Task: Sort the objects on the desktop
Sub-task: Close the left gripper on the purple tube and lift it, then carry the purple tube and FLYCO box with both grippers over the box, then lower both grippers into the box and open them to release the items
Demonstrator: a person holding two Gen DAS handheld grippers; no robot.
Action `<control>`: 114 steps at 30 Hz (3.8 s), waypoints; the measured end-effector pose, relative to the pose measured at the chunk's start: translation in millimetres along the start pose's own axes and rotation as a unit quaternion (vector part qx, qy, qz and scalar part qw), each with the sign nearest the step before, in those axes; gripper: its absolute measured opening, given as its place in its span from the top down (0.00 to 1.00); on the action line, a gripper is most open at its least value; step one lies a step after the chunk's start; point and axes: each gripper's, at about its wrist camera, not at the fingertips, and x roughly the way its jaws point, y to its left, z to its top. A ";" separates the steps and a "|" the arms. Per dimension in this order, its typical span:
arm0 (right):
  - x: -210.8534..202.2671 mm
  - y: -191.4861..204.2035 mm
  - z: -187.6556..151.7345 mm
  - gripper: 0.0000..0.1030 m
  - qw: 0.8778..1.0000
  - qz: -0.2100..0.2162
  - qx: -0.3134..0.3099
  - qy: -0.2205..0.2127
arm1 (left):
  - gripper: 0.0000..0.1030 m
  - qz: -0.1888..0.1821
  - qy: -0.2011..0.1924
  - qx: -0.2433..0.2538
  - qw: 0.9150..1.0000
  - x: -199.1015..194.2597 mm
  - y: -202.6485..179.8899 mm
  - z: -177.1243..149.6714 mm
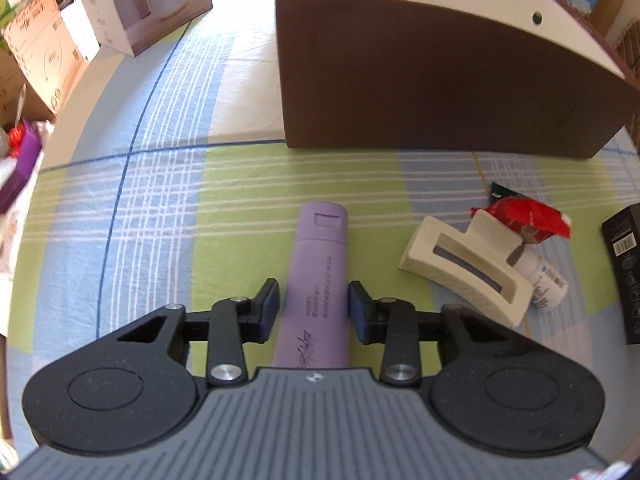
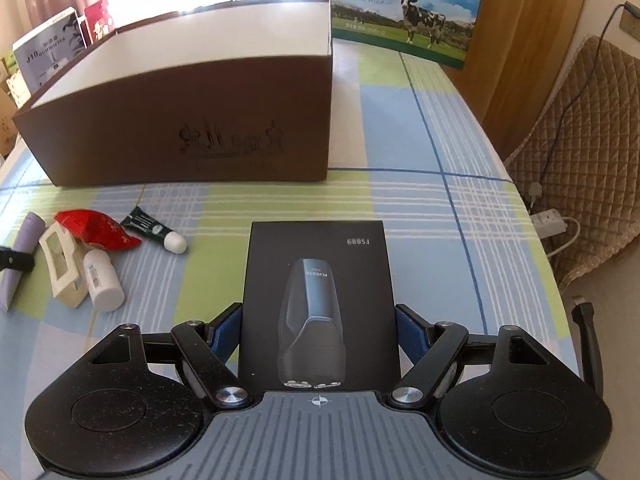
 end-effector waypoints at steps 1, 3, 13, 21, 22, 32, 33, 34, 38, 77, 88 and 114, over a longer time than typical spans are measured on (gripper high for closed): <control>0.9 0.7 -0.2 0.26 1.000 -0.001 0.000 -0.002 | 0.59 0.004 -0.002 0.002 1.000 0.8 -1.4 1.1; 3.0 0.5 1.0 0.26 1.000 -0.001 -0.002 -0.004 | 0.59 0.001 -0.003 0.002 1.000 2.4 -1.6 3.4; 17.0 2.8 5.7 0.21 1.000 -0.009 -0.020 0.002 | 0.73 -0.003 -0.019 0.021 1.000 0.9 -10.4 0.6; 10.9 4.1 -0.8 0.26 1.000 0.008 -0.017 0.008 | 0.73 -0.021 -0.021 0.001 1.000 -16.6 -2.7 -12.4; 8.1 3.6 -0.4 0.26 1.000 0.014 -0.011 0.006 | 0.73 -0.023 -0.025 -0.001 0.999 -20.8 -1.8 -13.3; -19.0 11.3 12.9 0.26 0.998 0.048 0.003 -0.029 | 0.73 -0.022 -0.057 0.000 0.998 -46.6 -2.5 -13.7; -21.1 12.3 13.6 0.26 0.998 0.050 0.003 -0.032 | 0.73 -0.022 -0.061 0.000 0.998 -48.9 -3.1 -13.3; -22.7 12.5 14.7 0.26 0.998 0.052 0.002 -0.034 | 0.73 -0.023 -0.064 0.001 0.998 -51.2 -3.9 -13.0; -29.1 12.6 17.9 0.26 0.997 0.059 0.004 -0.040 | 0.73 -0.027 -0.076 0.005 0.997 -60.9 -7.1 -9.9; -55.3 34.5 158.1 0.26 0.982 0.116 -0.020 -0.149 | 0.73 -0.076 -0.191 0.064 0.977 -120.7 -34.0 130.0; -20.1 34.8 209.5 0.26 0.986 0.090 0.003 -0.143 | 0.73 -0.060 -0.160 0.043 0.984 -75.6 -36.2 184.7; 67.4 42.6 210.1 0.26 0.998 0.039 -0.004 -0.048 | 0.73 -0.013 -0.036 0.039 0.998 34.8 -52.9 194.6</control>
